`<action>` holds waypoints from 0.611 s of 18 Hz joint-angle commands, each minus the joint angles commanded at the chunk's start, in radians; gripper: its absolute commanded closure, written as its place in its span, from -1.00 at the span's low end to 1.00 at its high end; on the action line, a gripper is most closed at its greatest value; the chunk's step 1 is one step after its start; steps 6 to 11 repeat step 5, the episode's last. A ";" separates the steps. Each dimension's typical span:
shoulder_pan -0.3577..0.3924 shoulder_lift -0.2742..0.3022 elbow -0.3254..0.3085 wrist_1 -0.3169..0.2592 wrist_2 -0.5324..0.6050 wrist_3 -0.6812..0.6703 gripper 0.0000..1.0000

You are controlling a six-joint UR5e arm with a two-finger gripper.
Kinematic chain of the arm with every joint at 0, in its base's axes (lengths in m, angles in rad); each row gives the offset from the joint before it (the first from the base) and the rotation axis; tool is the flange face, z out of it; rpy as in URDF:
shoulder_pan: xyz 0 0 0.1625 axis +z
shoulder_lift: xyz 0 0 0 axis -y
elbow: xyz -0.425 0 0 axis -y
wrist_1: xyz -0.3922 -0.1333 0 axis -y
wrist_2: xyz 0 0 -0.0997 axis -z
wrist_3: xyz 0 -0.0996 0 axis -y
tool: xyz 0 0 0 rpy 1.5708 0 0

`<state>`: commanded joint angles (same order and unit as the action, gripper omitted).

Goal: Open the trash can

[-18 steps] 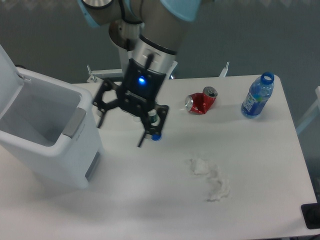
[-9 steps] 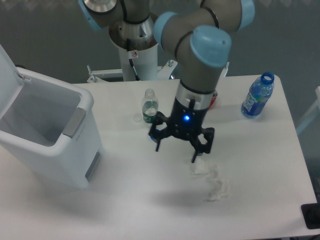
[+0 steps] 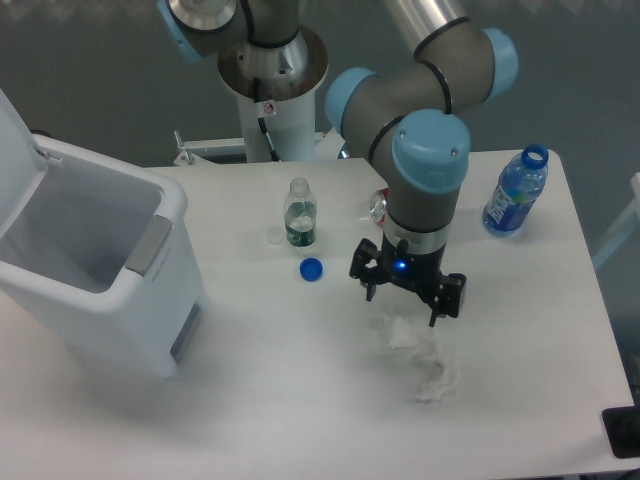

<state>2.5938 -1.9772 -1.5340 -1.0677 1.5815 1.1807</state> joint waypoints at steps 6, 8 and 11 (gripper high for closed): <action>0.023 -0.018 0.003 0.005 0.002 0.040 -1.00; 0.023 -0.018 0.003 0.005 0.002 0.040 -1.00; 0.023 -0.018 0.003 0.005 0.002 0.040 -1.00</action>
